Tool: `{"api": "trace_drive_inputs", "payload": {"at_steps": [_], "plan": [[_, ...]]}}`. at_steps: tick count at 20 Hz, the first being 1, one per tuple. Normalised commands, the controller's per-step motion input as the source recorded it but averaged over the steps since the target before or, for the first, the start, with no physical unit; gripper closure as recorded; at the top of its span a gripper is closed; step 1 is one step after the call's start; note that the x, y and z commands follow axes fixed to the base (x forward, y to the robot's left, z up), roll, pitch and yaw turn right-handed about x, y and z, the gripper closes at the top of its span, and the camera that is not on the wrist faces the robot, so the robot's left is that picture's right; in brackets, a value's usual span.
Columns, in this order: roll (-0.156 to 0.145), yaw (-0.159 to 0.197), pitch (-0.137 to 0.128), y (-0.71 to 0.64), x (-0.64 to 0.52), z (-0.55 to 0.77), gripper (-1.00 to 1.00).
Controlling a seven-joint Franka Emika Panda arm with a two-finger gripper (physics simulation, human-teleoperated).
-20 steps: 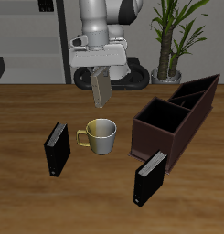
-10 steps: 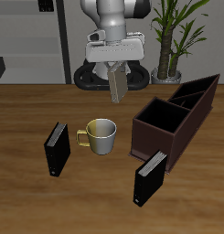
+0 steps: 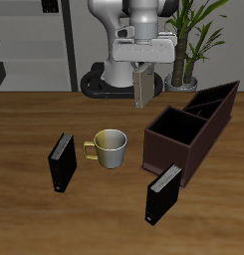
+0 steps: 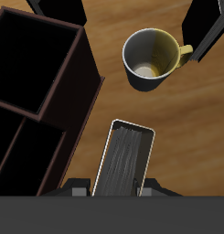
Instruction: Place the yellow book into the left desk caddy's front compartment and place the white-yellow mug into the left desk caddy's right compartment
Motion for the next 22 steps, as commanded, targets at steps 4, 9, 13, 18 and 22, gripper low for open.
{"api": "trace_drive_inputs", "payload": {"at_steps": [4, 9, 13, 18, 22], "plan": [[-0.010, -0.119, 0.019, 0.44, 0.07, -0.09, 1.00], [0.028, -0.099, 0.008, 0.34, -0.03, 0.05, 1.00], [0.029, -0.003, -0.131, 0.42, -0.10, 0.31, 1.00], [0.069, -0.036, -0.025, 0.22, 0.00, 0.17, 1.00], [0.054, -0.028, -0.045, 0.21, 0.14, 0.15, 1.00]]}}
